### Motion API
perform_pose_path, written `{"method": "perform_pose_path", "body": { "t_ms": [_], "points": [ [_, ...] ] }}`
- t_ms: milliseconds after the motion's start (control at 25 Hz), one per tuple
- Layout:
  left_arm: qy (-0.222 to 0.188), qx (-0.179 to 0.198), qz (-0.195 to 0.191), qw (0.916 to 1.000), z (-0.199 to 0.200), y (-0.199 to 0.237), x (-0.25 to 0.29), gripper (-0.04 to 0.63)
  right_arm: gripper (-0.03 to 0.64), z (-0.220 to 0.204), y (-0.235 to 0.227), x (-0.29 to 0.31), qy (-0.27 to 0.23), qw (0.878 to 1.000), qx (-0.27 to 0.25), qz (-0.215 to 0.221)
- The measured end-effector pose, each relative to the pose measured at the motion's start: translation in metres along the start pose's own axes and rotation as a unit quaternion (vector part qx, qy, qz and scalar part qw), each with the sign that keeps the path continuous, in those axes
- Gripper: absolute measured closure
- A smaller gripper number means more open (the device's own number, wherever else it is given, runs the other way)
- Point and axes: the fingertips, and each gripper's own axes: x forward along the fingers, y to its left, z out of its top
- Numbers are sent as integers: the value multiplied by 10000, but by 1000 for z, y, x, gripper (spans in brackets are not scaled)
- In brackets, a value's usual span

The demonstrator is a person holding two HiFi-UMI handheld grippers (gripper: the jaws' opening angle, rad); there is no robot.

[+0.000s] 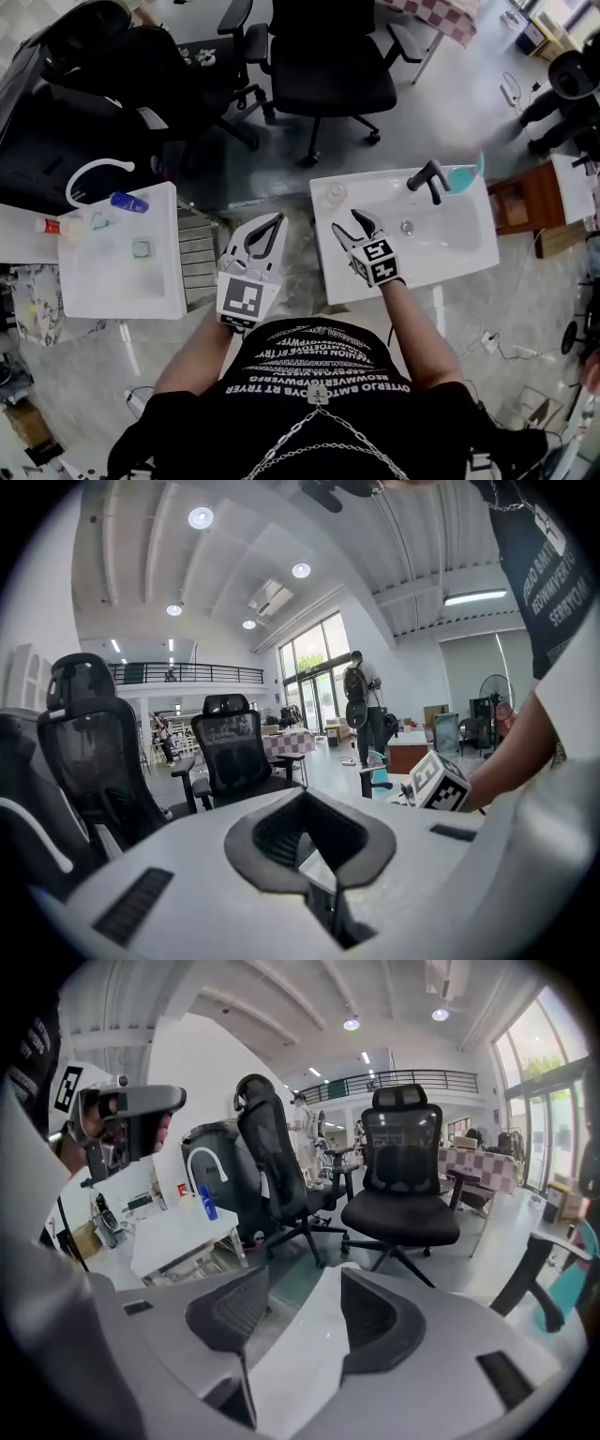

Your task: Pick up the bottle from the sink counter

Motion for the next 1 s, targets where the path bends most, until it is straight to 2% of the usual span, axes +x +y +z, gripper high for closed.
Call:
{"method": "perform_pose_path", "body": {
  "t_ms": [520, 800, 1000],
  "points": [
    [499, -301, 456, 9973, -21, 4, 34, 590, 286, -52, -65, 109, 722, 9945, -670, 368],
    [716, -437, 681, 9942, -33, 5, 41, 591, 279, -66, -77, 144, 756, 9930, -831, 359],
    [753, -436, 675, 9939, -39, -3, 35, 591, 288, -69, -75, 153, 688, 9928, -891, 410]
  ]
}}
